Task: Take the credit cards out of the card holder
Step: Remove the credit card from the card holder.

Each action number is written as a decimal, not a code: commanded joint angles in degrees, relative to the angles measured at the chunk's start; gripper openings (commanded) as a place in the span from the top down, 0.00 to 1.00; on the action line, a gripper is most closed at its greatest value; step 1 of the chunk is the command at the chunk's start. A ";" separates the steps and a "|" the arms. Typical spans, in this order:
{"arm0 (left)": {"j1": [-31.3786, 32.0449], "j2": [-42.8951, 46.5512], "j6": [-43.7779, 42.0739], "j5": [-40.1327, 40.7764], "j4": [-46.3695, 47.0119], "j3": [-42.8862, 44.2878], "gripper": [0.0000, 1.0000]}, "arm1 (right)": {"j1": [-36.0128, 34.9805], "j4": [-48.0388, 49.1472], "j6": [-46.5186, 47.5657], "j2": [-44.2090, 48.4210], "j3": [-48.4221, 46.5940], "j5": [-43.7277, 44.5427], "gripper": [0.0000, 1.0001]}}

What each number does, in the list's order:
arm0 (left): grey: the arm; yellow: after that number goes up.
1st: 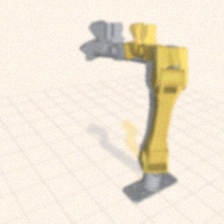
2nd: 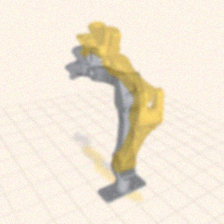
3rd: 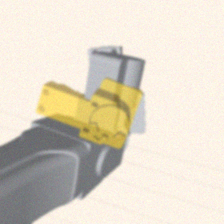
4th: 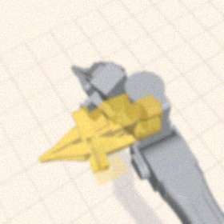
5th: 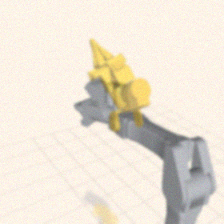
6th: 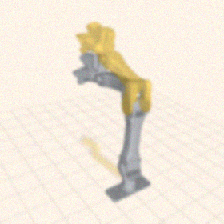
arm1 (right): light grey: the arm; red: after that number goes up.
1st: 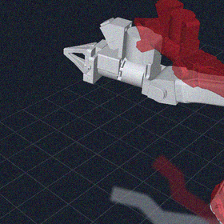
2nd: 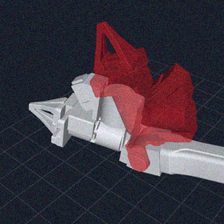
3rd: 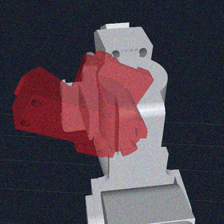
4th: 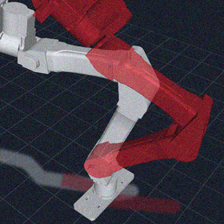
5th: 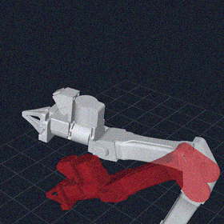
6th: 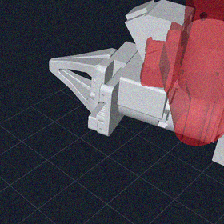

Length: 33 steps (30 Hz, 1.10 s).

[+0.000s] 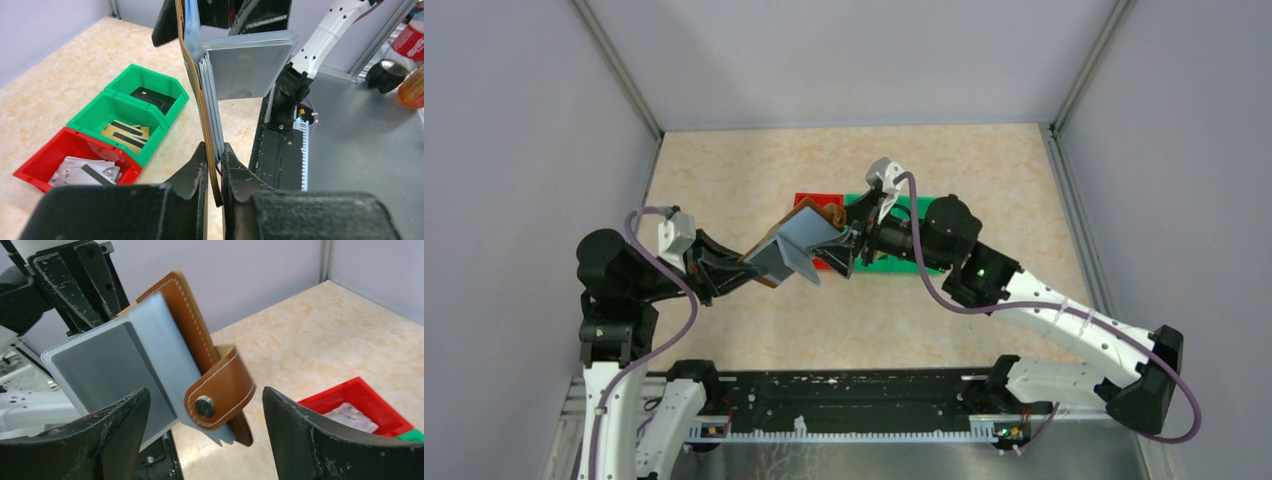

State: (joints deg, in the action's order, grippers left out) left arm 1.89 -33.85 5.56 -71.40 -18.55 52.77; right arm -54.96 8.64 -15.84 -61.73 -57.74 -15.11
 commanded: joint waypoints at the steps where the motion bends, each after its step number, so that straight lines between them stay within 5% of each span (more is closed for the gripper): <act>1: 0.22 -0.05 -9.87 -2.65 -4.83 3.17 1.00 | -0.27 -8.40 8.91 0.10 -6.92 3.02 0.18; 10: 0.22 -0.17 -12.08 -4.27 -6.46 3.64 1.00 | -0.32 -12.33 12.96 -0.70 -10.40 0.43 0.03; 17: 0.26 0.10 -15.07 -5.35 -9.29 3.80 1.00 | -0.32 -17.40 18.21 -4.58 -16.36 -6.64 0.08; 23: 0.22 0.31 -16.16 -4.72 -10.20 3.95 1.00 | -0.33 -18.51 17.99 -6.54 -17.33 -12.43 0.40; 26: 0.22 0.44 -16.09 -2.63 -10.07 3.84 0.99 | -0.32 -17.65 17.35 -6.36 -16.68 -13.57 0.75; 28: 0.22 0.57 -15.40 0.64 -9.21 3.55 0.72 | -0.35 -16.04 16.39 -5.84 -15.90 -13.31 0.96; 29: 0.23 0.62 -15.32 2.42 -8.89 3.42 0.67 | -0.33 -15.04 14.93 -5.51 -15.35 -12.80 1.00; 31: 0.22 0.75 -15.31 5.32 -8.37 3.29 0.63 | -0.26 -12.55 12.24 -4.76 -14.07 -11.51 1.00; 33: 0.22 0.93 -15.71 5.82 -8.55 3.37 0.46 | -0.24 -9.91 10.03 -4.10 -12.91 -10.59 1.00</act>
State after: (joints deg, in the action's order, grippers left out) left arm 1.89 -33.69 -8.91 -69.25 -28.60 54.63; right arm -55.00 -9.15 -1.02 -68.31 -71.53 -26.65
